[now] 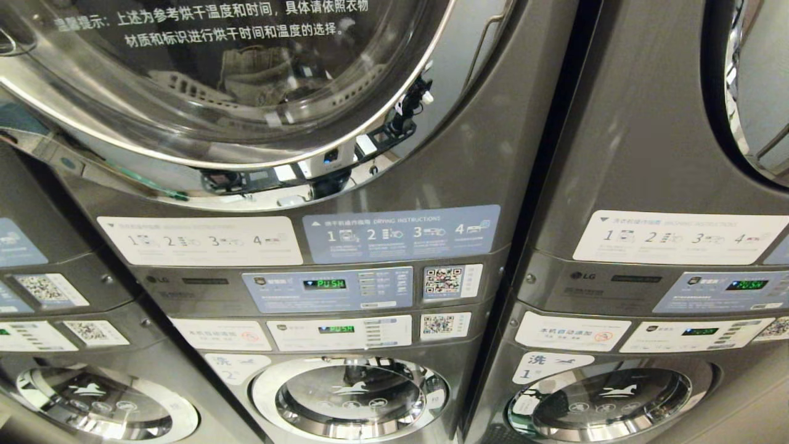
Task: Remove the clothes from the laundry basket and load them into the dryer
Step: Close the dryer
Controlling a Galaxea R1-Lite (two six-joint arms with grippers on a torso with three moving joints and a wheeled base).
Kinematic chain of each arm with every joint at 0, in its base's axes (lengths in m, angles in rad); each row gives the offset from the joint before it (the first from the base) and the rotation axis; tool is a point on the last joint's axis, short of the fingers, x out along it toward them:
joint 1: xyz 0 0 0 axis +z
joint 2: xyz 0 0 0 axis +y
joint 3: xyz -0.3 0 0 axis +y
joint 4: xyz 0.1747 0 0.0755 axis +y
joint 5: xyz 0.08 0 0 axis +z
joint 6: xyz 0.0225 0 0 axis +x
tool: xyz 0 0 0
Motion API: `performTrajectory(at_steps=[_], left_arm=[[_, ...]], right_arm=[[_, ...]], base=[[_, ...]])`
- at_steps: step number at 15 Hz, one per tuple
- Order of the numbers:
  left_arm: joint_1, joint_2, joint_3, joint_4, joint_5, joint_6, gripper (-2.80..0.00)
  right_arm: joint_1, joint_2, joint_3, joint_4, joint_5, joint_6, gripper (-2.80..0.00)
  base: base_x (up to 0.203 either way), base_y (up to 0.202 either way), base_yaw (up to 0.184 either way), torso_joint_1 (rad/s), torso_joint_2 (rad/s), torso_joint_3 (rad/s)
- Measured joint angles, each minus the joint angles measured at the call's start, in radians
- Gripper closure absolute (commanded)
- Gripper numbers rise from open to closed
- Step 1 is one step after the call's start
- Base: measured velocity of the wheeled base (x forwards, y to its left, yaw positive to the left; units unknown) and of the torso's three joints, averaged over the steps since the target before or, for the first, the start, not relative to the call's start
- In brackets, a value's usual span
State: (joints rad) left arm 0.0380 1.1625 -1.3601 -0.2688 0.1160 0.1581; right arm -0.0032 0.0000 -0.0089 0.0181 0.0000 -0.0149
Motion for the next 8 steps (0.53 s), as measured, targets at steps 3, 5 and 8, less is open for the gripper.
performTrajectory(at_steps=[3,5,8], left_arm=[[0.059,0.040,-0.035,-0.001,0.001,-0.002,0.00],[0.084,0.056,-0.045,-0.001,-0.003,-0.006,0.00],[0.093,0.067,-0.048,-0.001,-0.015,-0.014,0.00]], right_arm=[[0.000,0.000,0.001,-0.001,0.000,0.002,0.00],[0.000,0.000,0.001,-0.002,0.000,0.002,0.00],[0.000,0.000,0.001,-0.002,0.000,0.002,0.00]], base=[[0.000,0.000,0.000,0.000,0.00,0.000],[0.000,0.000,0.000,0.000,0.00,0.000],[0.000,0.000,0.000,0.000,0.00,0.000]])
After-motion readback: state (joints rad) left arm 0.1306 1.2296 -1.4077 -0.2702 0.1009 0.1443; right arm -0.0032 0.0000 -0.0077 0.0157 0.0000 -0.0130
